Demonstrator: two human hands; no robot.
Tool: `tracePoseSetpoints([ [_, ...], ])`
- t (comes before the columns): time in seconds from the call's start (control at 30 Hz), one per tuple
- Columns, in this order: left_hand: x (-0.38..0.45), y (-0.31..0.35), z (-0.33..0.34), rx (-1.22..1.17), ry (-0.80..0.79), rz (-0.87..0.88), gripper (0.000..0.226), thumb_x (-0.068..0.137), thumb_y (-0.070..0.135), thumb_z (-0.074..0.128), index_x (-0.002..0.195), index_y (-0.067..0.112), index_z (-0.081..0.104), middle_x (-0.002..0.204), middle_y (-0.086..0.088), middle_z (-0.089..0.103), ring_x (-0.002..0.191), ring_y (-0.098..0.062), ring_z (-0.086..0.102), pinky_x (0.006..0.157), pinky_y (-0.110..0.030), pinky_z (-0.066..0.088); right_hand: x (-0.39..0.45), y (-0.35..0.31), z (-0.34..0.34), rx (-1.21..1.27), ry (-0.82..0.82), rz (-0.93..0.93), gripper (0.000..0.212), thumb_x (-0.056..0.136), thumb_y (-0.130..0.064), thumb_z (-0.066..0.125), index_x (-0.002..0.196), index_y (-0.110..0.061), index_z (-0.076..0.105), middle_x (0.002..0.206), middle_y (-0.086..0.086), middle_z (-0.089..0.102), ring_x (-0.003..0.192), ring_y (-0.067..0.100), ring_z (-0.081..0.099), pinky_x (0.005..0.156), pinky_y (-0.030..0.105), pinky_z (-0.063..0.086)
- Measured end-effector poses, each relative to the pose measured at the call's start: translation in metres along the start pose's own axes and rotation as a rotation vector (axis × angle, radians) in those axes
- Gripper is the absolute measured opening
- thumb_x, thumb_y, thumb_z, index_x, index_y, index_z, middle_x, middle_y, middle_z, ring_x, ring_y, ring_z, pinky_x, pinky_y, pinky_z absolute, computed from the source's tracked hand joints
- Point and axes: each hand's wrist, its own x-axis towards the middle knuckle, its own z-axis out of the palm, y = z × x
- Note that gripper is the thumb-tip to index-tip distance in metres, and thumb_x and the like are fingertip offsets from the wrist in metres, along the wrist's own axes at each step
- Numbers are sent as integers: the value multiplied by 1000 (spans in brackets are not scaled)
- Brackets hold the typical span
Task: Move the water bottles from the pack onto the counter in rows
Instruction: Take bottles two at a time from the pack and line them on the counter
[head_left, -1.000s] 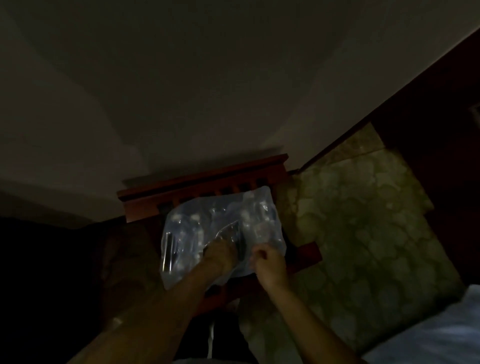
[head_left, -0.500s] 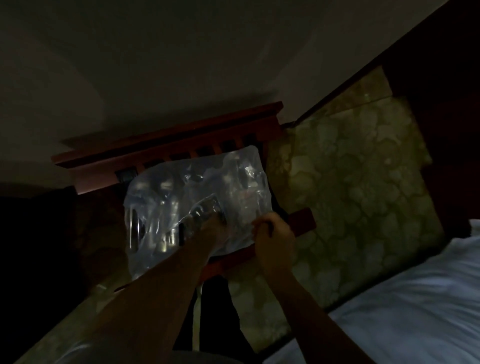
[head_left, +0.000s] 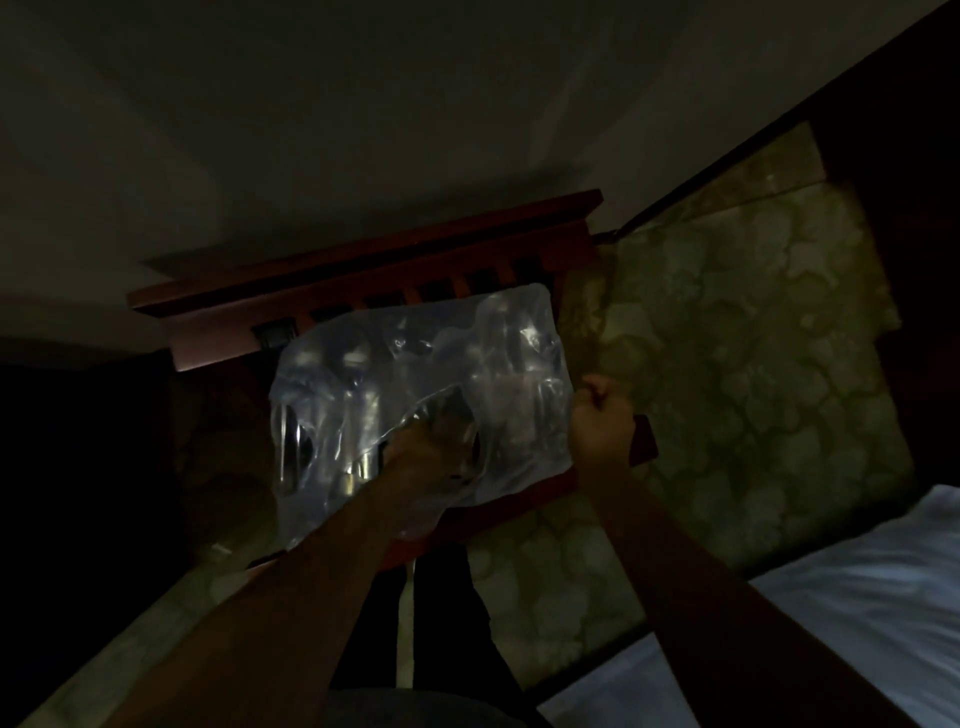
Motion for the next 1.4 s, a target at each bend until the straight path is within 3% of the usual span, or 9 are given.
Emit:
tracePoseSetpoints([
  [0.1, -2, -8, -15, 105, 60, 37, 60, 77, 42, 73, 128, 14, 59, 121, -11, 66, 109, -31, 64, 94, -41, 53, 25, 5, 11, 47, -175, 129, 26, 98, -11, 45, 114, -3, 64, 107, 13, 64, 95, 25, 59, 95, 43, 51],
  [0.23, -13, -18, -24, 36, 92, 85, 67, 65, 61, 67, 117, 19, 66, 115, -5, 70, 110, -28, 65, 96, -39, 52, 47, 9, 17, 43, -392, 287, 29, 96, -24, 54, 109, -3, 68, 111, 21, 68, 97, 29, 66, 83, 38, 53],
  [0.33, -23, -22, -20, 79, 124, 64, 50, 81, 55, 63, 115, 18, 67, 110, -4, 70, 106, -25, 65, 82, -26, 45, 52, 6, 15, -40, -506, 268, 20, 99, -15, 50, 106, -5, 66, 106, 16, 67, 94, 30, 64, 80, 35, 52],
  [0.47, -29, -26, -16, 103, 162, 49, 71, 69, 71, 54, 108, 15, 71, 105, -9, 73, 100, -27, 68, 89, -38, 54, 58, 14, 29, -216, -555, 183, 24, 97, -12, 54, 110, 4, 65, 115, 24, 65, 106, 41, 62, 98, 52, 49],
  [0.57, -33, -30, -18, 147, 195, 27, 87, 51, 81, 41, 105, 20, 70, 100, -6, 73, 95, -26, 69, 86, -39, 56, 80, 34, 52, -512, -572, 118, 28, 94, -19, 57, 116, -2, 63, 121, 21, 63, 111, 37, 61, 98, 47, 50],
  [0.93, -45, -37, -16, 110, 209, 47, 39, 80, 60, 64, 92, 23, 66, 93, -7, 72, 88, -26, 70, 84, -43, 57, 73, 12, 59, -789, -528, -26, 34, 103, -15, 40, 128, 5, 52, 135, 24, 52, 126, 38, 50, 103, 40, 41],
  [1.1, -39, -35, -17, 152, 209, 88, 48, 85, 56, 61, 116, 20, 65, 108, -8, 71, 98, -25, 68, 89, -38, 55, 67, 11, 69, -944, -587, -13, 40, 103, -13, 40, 140, 2, 41, 145, 23, 42, 134, 38, 41, 110, 43, 35],
  [1.23, -37, -32, -20, 175, 243, 103, 46, 85, 51, 64, 116, 17, 67, 114, -10, 70, 107, -26, 65, 91, -33, 51, 70, 17, 69, -966, -577, -69, 38, 98, -3, 44, 135, 9, 44, 137, 28, 49, 128, 41, 47, 104, 44, 38],
  [1.4, -36, -32, -19, 203, 258, 93, 49, 84, 49, 66, 121, 17, 65, 120, -10, 69, 113, -27, 63, 94, -32, 48, 83, 30, 85, -909, -645, 33, 44, 100, -15, 46, 141, -1, 41, 146, 20, 43, 134, 36, 43, 112, 44, 36],
])
